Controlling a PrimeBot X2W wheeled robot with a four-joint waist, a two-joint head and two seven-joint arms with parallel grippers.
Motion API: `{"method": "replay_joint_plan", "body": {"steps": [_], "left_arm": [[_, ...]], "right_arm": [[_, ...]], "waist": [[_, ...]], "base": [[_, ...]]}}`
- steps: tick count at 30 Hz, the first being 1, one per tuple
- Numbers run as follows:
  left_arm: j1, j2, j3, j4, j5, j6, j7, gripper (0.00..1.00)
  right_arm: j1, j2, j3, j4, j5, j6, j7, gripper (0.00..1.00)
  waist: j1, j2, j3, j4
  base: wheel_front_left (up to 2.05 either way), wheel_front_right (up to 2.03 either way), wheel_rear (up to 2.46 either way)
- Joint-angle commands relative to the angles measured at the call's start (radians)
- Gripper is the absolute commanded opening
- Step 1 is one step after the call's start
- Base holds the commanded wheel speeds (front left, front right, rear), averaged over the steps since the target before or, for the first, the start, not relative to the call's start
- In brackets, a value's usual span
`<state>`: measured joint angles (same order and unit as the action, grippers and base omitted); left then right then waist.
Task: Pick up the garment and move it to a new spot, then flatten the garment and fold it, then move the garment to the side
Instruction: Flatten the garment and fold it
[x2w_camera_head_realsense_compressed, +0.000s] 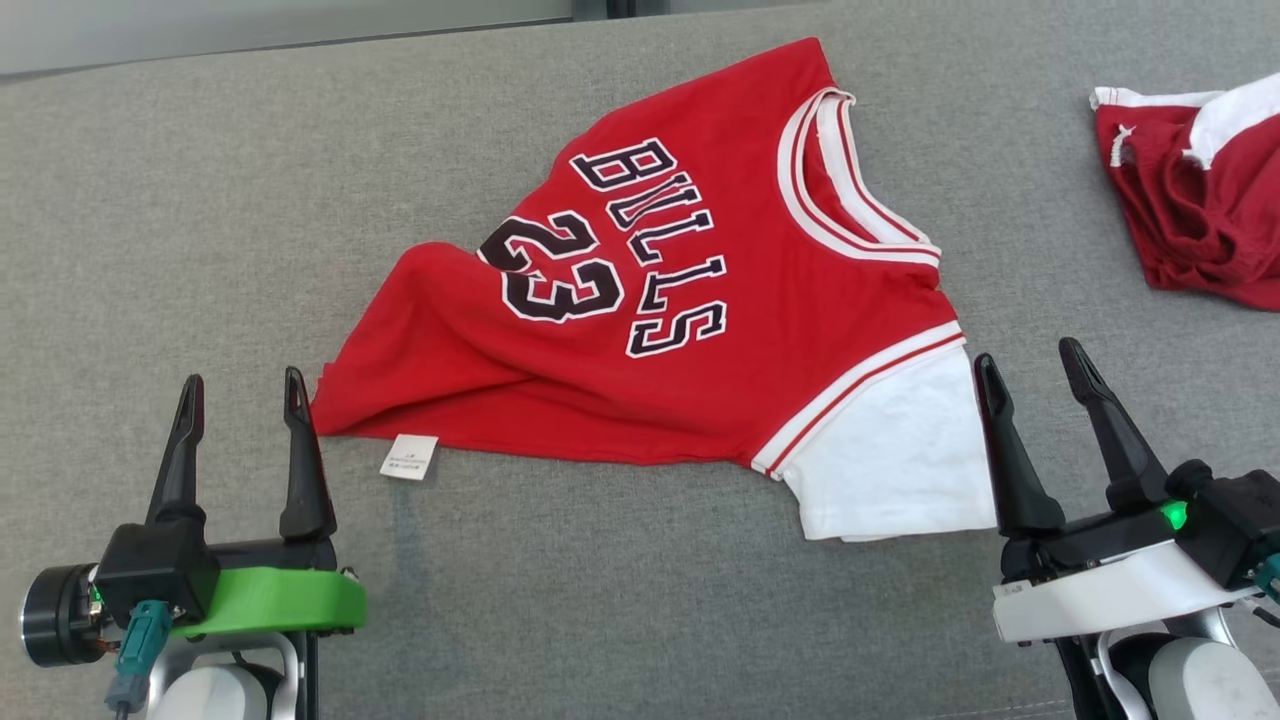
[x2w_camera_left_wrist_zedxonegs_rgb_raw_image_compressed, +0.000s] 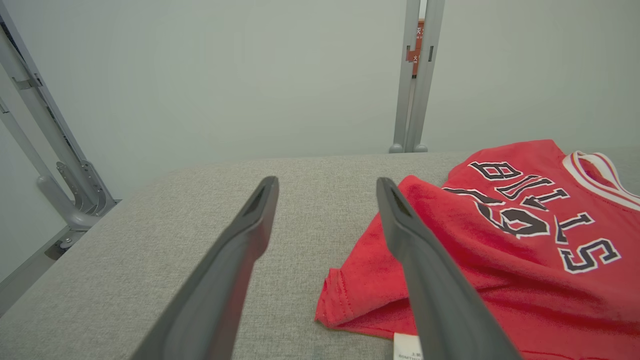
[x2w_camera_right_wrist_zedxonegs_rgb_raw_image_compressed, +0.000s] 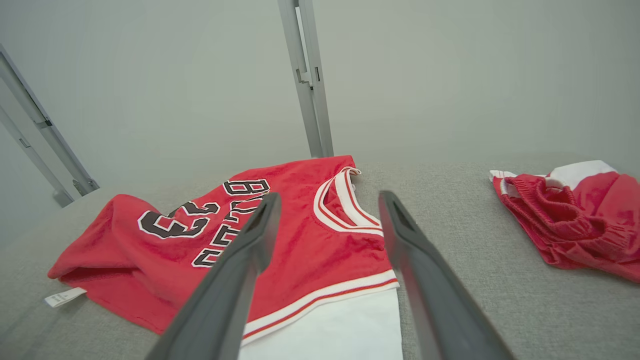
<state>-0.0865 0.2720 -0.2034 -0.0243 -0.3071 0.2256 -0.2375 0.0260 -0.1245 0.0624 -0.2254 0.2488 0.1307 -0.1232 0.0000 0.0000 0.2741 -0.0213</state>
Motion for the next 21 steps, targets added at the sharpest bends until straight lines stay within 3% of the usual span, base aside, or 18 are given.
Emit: {"method": "replay_joint_plan", "body": {"steps": [1,8,15,21], "left_arm": [[0.012,0.009,-0.001,0.001,-0.006,-0.001,0.004,1.0],[0.022,0.015,-0.014,-0.003,-0.017,-0.013,0.02,1.0],[0.009,0.028,-0.067,0.085,-0.072,-0.081,0.164,1.0],[-0.097,0.026,-0.066,0.23,-0.106,-0.132,0.175,1.0]], "right_arm": [[-0.002,0.001,-0.005,-0.006,0.0,0.0,0.004,1.0],[0.005,0.007,-0.01,-0.01,0.002,0.0,0.01,1.0],[-0.016,0.009,-0.001,-0.01,0.017,0.0,0.004,1.0],[-0.043,0.009,0.003,0.005,0.026,0.0,-0.008,1.0]], "waist": [[0.0,0.0,-0.009,0.007],[0.0,0.0,-0.013,0.009],[0.0,0.0,0.029,-0.004],[0.0,0.0,0.085,-0.015]], "base": [[0.0,0.0,0.0],[0.0,0.0,0.0],[0.0,0.0,0.0],[0.0,0.0,0.0]]}}
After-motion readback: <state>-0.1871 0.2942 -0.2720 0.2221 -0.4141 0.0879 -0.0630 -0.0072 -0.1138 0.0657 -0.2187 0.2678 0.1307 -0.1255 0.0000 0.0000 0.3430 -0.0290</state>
